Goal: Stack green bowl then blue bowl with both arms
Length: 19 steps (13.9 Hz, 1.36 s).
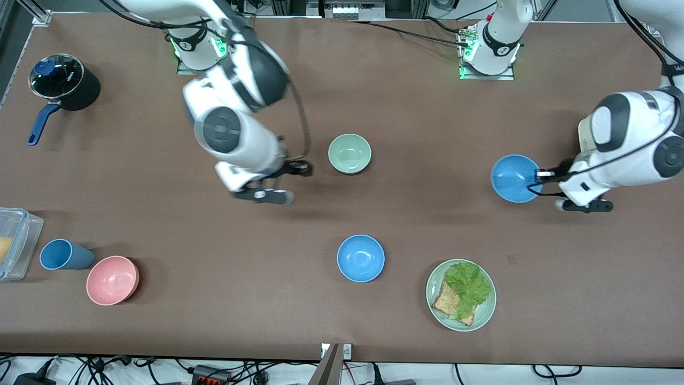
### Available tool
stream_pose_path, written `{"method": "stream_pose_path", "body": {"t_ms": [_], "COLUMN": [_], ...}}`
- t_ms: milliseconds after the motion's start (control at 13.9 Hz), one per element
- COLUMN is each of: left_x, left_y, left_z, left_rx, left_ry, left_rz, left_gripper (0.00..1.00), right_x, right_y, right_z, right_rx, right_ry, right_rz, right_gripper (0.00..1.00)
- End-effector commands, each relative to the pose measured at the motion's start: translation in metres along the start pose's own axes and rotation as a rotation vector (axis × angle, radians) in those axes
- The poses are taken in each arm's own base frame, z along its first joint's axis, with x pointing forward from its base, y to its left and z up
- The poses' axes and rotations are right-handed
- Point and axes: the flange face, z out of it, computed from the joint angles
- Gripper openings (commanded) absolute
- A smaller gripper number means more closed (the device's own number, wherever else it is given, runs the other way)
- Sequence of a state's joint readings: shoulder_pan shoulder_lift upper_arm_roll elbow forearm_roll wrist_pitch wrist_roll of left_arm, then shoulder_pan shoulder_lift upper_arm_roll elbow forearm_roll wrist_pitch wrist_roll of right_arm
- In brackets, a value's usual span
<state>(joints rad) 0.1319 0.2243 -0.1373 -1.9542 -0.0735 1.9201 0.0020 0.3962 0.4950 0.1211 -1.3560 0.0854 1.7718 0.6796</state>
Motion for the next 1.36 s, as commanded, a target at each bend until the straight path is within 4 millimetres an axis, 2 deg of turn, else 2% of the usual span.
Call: {"method": "stream_pose_path", "body": {"t_ms": [0, 144, 287, 431, 646, 790, 862, 934, 1077, 1149, 1221, 1293], "left_x": [-0.024, -0.041, -0.062, -0.081, -0.092, -0.095, -0.096, -0.094, -0.096, -0.1, -0.098, -0.094], "left_y": [0.073, 0.135, 0.191, 0.234, 0.275, 0.309, 0.326, 0.337, 0.357, 0.365, 0.364, 0.364], "left_z": [-0.021, -0.027, -0.027, -0.019, -0.008, 0.012, 0.025, 0.038, 0.057, 0.064, 0.069, 0.076], "left_rx": [-0.011, -0.026, -0.022, -0.036, -0.084, -0.122, -0.138, -0.152, -0.178, -0.159, -0.12, -0.092], "left_ry": [0.006, 0.013, 0.005, -0.025, -0.018, -0.004, 0.006, 0.007, 0.013, 0.02, 0.043, 0.072], "left_rz": [-0.036, -0.102, -0.115, -0.063, -0.054, -0.086, -0.086, -0.09, -0.103, -0.089, -0.074, -0.067], "left_gripper": [0.0, 0.0, 0.0, 0.0, 0.0, 0.0, 0.0, 0.0, 0.0, 0.0, 0.0, 0.0], "right_x": [0.036, 0.049, 0.058, 0.064, 0.076, 0.084, 0.089, 0.089, 0.087, 0.086, 0.085, 0.079], "right_y": [0.064, 0.098, 0.123, 0.143, 0.188, 0.235, 0.265, 0.292, 0.331, 0.345, 0.354, 0.355], "right_z": [-0.04, -0.067, -0.08, -0.094, -0.11, -0.129, -0.137, -0.149, -0.163, -0.163, -0.163, -0.173], "right_rx": [0.0, 0.017, -0.008, -0.029, -0.052, -0.061, -0.064, -0.064, -0.074, -0.083, -0.086, -0.09], "right_ry": [0.048, 0.083, 0.122, 0.151, 0.165, 0.179, 0.174, 0.177, 0.161, 0.14, 0.127, 0.134], "right_rz": [0.099, 0.148, 0.156, 0.101, 0.072, -0.002, -0.024, -0.049, -0.091, -0.117, -0.129, -0.146], "right_gripper": [1.0, 1.0, 1.0, 1.0, 1.0, 1.0, 1.0, 1.0, 1.0, 1.0, 1.0, 1.0]}}
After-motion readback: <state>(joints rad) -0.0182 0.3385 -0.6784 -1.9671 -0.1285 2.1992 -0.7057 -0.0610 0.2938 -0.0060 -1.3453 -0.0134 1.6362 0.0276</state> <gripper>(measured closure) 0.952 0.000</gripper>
